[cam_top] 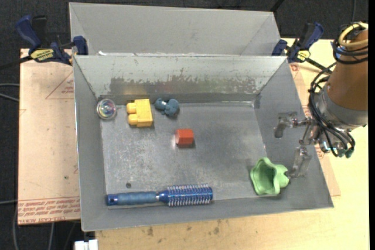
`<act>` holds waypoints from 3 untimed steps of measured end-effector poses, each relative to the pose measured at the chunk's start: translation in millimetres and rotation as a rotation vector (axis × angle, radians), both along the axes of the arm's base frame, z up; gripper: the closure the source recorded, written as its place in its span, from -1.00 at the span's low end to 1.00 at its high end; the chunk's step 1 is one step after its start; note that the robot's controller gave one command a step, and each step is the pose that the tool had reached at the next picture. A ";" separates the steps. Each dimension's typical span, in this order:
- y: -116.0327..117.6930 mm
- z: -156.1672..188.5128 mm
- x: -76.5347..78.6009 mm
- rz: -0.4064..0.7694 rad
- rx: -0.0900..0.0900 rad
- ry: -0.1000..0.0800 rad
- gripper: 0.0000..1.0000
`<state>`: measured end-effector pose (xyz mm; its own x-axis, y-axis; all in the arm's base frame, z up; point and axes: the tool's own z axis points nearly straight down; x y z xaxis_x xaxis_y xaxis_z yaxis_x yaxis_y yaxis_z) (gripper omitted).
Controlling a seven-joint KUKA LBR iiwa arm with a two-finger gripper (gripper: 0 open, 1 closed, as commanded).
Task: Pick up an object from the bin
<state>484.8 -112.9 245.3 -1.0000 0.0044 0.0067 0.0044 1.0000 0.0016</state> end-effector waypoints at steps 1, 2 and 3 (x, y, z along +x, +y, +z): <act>-12.5 -96.7 2.5 0.494 0.003 -0.003 -1.00; -1.1 -169.8 3.8 0.851 0.000 -0.016 -1.00; -1.7 -169.6 1.9 0.852 0.001 -0.009 1.00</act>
Offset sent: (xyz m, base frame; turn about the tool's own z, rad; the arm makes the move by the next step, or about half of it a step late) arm 0.0032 -0.0132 -0.0943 -0.4969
